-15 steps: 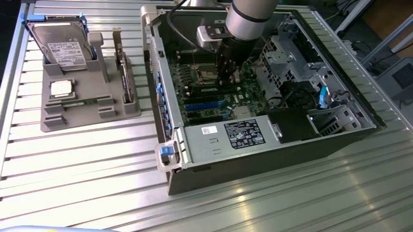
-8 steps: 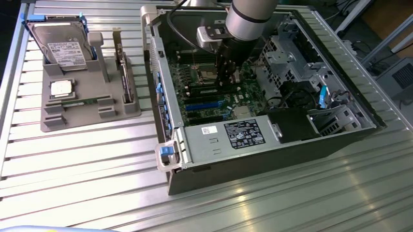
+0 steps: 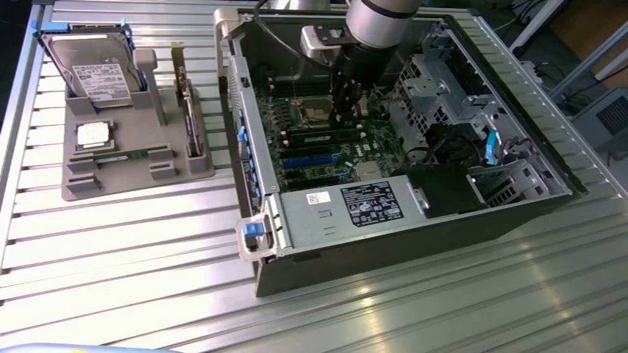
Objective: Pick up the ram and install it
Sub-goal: 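Insert the ram into the slot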
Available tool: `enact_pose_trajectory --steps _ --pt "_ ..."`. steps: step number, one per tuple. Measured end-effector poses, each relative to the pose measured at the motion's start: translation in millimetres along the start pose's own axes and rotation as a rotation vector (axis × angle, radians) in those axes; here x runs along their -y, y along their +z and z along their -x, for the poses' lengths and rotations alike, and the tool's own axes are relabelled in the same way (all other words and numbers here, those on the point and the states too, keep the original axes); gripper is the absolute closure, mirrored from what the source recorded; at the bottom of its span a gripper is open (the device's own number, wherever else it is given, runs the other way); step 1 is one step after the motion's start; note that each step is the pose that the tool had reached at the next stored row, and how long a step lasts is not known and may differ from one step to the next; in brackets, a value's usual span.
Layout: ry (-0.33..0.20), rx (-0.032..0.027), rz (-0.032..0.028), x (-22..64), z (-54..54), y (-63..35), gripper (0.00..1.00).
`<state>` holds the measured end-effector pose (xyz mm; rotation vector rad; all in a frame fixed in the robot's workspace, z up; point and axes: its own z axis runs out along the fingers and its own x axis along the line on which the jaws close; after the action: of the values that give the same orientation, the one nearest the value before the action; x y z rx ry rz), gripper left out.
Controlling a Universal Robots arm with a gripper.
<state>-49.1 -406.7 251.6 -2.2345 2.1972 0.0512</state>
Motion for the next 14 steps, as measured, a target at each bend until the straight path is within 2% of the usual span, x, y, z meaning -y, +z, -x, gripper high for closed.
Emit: enact_pose_trajectory --steps 1,2,3,4,5,9,11,12,13,14 --pt "0.0 -0.0003 0.0 0.4 3.6 0.1 0.9" --pt "0.0 -0.0002 0.0011 3.1 3.5 0.3 0.9" --pt "0.0 -0.0002 0.0052 8.6 3.4 0.4 0.9" --pt "0.0 0.0001 0.014 22.3 3.2 0.4 0.9" --pt "0.001 0.0001 0.0166 28.5 3.1 0.3 0.9" --pt "0.001 -0.0001 0.0187 42.2 2.9 -0.3 0.9" --pt "0.0 0.0001 0.0187 47.5 2.9 -4.5 0.9" --pt "0.001 0.0001 0.0188 52.7 2.9 -6.7 0.9" --pt "0.001 0.0 0.0198 61.9 2.7 -6.9 0.9" --pt "0.001 0.0 0.0207 66.6 2.6 -7.1 0.9"
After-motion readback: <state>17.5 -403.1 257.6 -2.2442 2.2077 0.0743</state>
